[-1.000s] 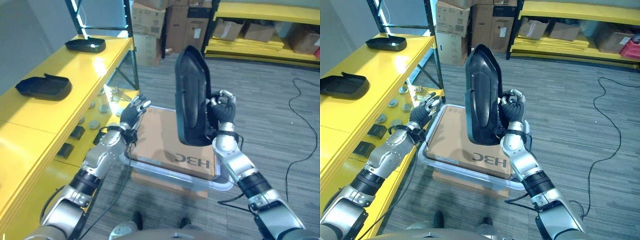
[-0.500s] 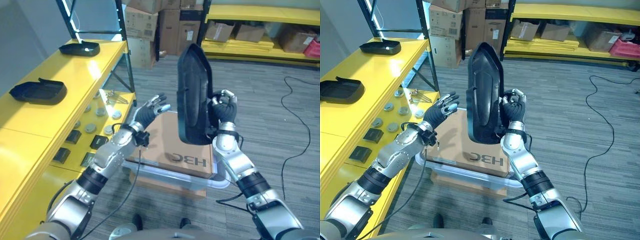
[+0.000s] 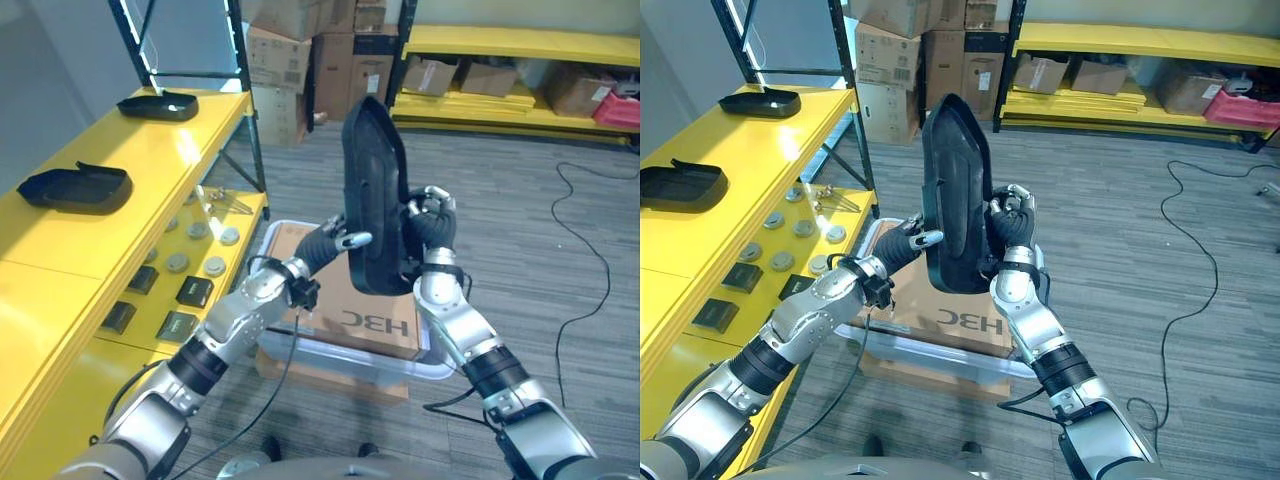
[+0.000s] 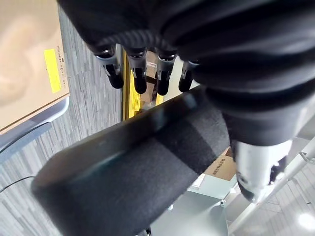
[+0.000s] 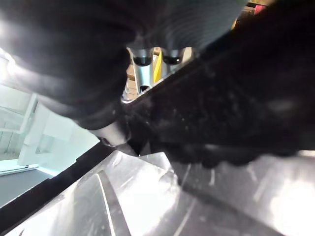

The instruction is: Move parts from the plastic box to the shelf.

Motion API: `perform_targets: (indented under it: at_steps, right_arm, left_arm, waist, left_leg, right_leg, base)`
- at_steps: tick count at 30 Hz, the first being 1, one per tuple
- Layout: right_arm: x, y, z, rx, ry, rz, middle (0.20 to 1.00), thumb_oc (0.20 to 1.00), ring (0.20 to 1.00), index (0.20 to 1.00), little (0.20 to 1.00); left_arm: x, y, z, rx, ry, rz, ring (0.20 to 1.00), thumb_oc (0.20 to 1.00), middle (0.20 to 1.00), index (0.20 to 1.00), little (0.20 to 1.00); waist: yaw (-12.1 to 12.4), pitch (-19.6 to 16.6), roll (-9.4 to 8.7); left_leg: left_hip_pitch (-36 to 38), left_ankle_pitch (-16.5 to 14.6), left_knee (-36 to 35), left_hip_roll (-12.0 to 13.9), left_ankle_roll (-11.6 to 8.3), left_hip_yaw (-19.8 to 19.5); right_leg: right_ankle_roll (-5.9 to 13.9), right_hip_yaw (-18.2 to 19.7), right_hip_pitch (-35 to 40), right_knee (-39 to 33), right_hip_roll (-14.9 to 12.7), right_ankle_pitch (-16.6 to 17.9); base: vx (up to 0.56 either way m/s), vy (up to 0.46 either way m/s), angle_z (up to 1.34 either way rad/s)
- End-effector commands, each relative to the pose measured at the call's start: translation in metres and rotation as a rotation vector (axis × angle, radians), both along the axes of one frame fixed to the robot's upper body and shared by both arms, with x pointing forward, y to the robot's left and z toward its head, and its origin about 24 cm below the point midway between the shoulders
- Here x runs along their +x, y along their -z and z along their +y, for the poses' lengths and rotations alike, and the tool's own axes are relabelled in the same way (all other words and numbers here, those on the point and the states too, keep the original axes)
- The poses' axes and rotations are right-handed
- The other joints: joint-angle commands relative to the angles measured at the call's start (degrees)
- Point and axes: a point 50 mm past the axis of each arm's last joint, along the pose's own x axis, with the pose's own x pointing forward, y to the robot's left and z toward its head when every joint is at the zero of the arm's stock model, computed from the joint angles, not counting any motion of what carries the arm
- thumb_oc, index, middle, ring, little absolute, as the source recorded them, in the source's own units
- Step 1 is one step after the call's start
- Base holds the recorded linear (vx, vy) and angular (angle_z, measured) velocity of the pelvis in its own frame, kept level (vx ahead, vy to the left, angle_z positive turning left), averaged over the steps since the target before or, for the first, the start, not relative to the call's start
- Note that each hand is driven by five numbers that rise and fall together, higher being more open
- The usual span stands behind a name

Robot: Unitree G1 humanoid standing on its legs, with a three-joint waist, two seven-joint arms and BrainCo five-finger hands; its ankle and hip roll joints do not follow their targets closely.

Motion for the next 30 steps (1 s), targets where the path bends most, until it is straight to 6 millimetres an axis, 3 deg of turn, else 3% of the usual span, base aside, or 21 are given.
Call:
perform_targets:
  at_steps: [1, 30]
  right_arm:
    - [0.016, -0.032, 0.015, 0.003, -0.061, -0.117, 0.2, 0.2, 0.2, 0.2, 0.2]
    - [0.018, -0.027, 0.027, -0.051, -0.077, -0.106, 0.2, 0.2, 0.2, 0.2, 0.2]
  left_arm:
    - [-0.002, -0.02, -0.027, -0.006, 0.101, -0.143, 1.0, 1.0, 1.0, 1.0, 1.0]
    - [-0.003, 0.008, -0.031, 0.167, 0.093, -0.156, 1.0, 1.0, 1.0, 1.0, 1.0]
  waist:
    - [1.05, -4.05, -0.14]
    - [1.17, -4.33, -0.19]
  left_leg:
    - [0.19, -4.6, 2.94, 1.75, -0.16, 1.13]
    - [0.77, -4.92, 2.65, 1.57, 0.19, 0.75]
  right_leg:
    - [3.49, -0.53, -2.27, 2.98, -0.64, -3.13]
    - [3.64, -0.23, -2.09, 3.3, -0.55, -3.49]
  base:
    - [0.0, 0.0, 0.0]
    - [0.0, 0.0, 0.0]
